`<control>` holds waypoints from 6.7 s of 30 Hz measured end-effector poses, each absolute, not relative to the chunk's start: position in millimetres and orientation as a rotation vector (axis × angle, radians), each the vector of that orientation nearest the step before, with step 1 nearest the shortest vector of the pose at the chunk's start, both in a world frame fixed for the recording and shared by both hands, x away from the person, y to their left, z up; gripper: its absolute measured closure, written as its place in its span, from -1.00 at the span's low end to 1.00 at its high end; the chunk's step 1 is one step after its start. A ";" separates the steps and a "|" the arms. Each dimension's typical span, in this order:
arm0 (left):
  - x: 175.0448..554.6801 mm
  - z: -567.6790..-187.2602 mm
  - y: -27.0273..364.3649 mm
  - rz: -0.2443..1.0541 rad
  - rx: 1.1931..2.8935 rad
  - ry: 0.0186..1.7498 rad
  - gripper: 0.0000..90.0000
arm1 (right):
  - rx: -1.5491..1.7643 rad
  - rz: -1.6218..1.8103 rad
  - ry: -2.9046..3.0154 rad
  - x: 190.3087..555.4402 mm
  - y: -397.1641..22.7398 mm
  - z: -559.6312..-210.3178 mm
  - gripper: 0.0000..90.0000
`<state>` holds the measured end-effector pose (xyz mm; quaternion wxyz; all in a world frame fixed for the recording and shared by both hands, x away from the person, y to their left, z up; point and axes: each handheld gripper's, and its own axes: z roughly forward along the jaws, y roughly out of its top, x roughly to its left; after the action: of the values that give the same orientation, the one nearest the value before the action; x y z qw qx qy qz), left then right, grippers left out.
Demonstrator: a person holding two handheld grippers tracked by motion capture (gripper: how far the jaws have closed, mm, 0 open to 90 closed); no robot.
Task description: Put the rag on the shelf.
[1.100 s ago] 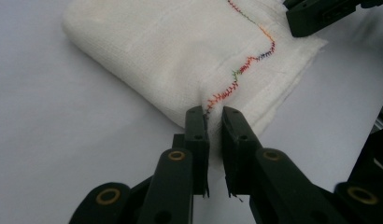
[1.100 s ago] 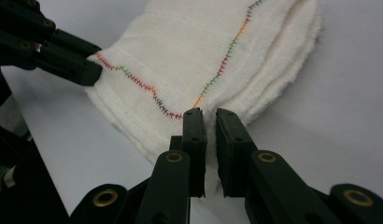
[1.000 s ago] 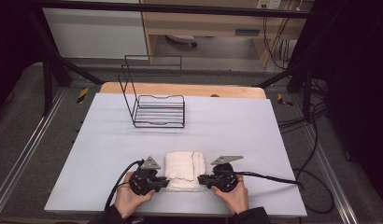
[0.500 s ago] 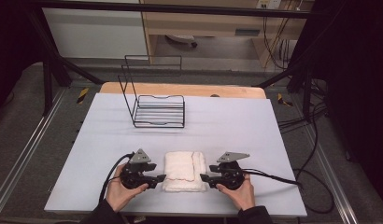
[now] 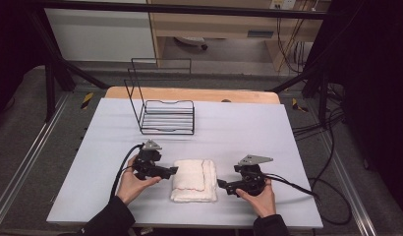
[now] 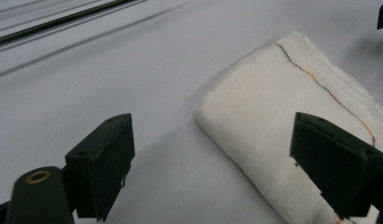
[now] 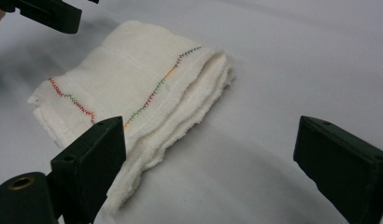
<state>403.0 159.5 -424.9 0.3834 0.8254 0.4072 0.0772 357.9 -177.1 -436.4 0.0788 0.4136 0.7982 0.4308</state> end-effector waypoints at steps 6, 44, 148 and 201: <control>411.1 -431.2 147.7 0.224 2.083 1.051 -0.46 | 1.261 1.287 2.383 359.3 -180.4 -437.5 -0.84; 408.8 -449.6 132.0 0.244 2.107 1.039 0.67 | 1.277 1.275 2.332 398.6 -160.3 -434.6 -0.76; 372.6 -361.1 152.8 0.346 1.897 0.788 0.84 | 1.088 1.607 2.113 365.2 -142.5 -370.6 0.83; 403.0 -268.0 194.8 0.521 1.718 0.757 0.85 | 0.916 1.725 1.883 395.8 -97.2 -284.7 0.84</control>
<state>403.0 194.8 -268.0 0.5616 0.7296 0.3215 0.2213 395.8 -97.2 -284.7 0.2130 0.3299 0.6781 0.6213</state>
